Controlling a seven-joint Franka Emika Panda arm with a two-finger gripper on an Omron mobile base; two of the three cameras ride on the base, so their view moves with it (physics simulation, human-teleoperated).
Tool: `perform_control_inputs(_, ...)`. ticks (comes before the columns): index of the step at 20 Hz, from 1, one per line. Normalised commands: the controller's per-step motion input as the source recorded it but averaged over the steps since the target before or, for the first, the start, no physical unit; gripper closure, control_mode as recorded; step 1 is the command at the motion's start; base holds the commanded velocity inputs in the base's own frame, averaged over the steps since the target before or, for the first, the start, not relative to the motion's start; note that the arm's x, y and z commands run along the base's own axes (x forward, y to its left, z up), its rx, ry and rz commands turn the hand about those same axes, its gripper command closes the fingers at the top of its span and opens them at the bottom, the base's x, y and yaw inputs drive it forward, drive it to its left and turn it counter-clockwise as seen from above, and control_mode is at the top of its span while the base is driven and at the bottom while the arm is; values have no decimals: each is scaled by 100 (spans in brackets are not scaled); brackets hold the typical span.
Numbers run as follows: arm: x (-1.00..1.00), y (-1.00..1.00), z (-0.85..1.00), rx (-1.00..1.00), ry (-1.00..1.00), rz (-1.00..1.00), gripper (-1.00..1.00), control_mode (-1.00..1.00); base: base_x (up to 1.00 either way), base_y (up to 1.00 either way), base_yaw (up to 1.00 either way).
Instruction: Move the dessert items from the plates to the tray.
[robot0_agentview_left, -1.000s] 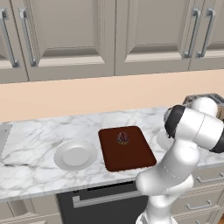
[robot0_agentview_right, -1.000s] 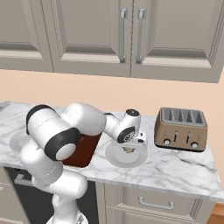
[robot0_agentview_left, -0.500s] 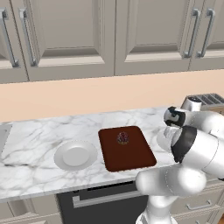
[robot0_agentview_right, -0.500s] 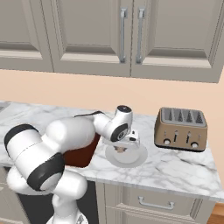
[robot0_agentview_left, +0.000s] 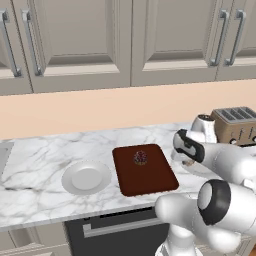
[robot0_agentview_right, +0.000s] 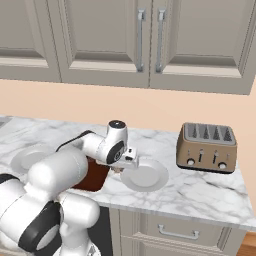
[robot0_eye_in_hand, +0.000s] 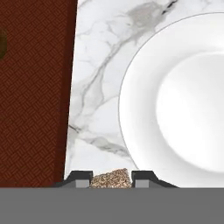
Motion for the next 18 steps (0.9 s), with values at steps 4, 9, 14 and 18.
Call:
perform_control_inputs(4, -5, 71, 6, 3, 0, 0, 100, -100, 0, 0, 0)
perform_control_inputs(9, 0, 75, 0, 8, 0, 0, 100, -100, 0, 0, 0)
perform_control_inputs(14, 0, 70, 0, 3, 0, 0, 100, -100, 0, 0, 0)
perform_control_inputs(18, 6, 46, -7, 0, 2, 0, 100, -100, 0, 0, 0)
